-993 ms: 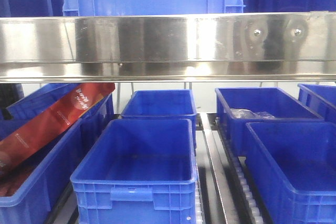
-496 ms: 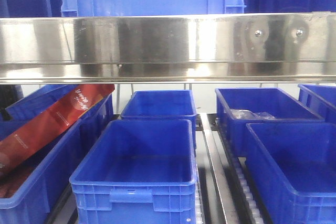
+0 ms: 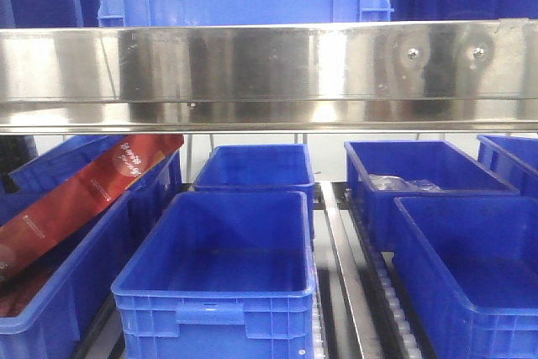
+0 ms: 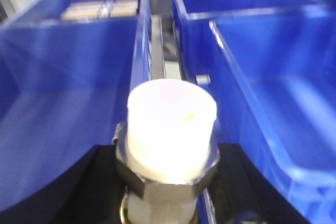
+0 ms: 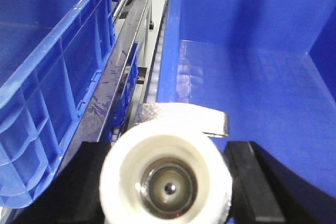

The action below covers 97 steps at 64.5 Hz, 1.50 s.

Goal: Place valve from conveyor to right shelf box

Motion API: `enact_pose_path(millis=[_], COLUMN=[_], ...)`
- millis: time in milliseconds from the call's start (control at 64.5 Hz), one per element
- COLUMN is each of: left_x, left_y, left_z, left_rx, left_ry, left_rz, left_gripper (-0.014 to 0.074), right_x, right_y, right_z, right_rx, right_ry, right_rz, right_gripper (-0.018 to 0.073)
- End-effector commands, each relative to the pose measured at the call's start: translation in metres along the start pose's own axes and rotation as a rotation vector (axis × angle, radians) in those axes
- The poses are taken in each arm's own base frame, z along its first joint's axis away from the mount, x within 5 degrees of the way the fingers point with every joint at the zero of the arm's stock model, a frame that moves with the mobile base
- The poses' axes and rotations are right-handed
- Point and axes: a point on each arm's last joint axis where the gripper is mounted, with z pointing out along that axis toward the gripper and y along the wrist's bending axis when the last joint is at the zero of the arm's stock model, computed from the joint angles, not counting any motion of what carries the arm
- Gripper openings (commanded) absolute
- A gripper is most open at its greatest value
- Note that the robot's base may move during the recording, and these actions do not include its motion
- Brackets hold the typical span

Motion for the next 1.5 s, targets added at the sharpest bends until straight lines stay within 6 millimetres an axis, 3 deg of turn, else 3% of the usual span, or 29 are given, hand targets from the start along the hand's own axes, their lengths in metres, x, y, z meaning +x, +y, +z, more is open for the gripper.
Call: enact_pose_path(millis=[0,481,714,1008,1148,1288,1489], left_x=[-0.011,-0.013,-0.015,-0.03,-0.033,-0.023,-0.004], left_y=[0.001,-0.001,-0.02,-0.072,-0.102,-0.129,-0.156], left_z=[-0.006,-0.007,0.001,0.042,0.066,0.096,0.139], left_rx=[-0.01,0.013,0.089,0.234,0.297,0.338,0.354], left_ry=[-0.091,-0.111,-0.105,-0.15,-0.18,-0.182,-0.206], left_rz=[-0.011,-0.038,-0.04,-0.003,0.007,0.012,0.004], left_gripper=[-0.0111,-0.0111,-0.0111,-0.0111,-0.0111,-0.0111,-0.0111], right_x=[-0.007,-0.013,-0.038,-0.075,-0.087,-0.084,-0.064], right_y=[-0.002,-0.001,0.026,0.074,0.1,0.126,0.156], right_z=[-0.007,-0.01,-0.016,0.022,0.049,0.081,0.131], right_rx=[0.019,0.016,-0.07,-0.221,-0.316,-0.362,-0.394], right_ry=[-0.067,-0.098,-0.188,-0.252,-0.287,-0.285,-0.24], right_rz=[-0.017,-0.016,-0.059,-0.08,-0.044,-0.052,-0.061], right_gripper=[-0.0154,-0.0154,-0.0154,-0.0154,-0.0154,-0.0154,-0.0154])
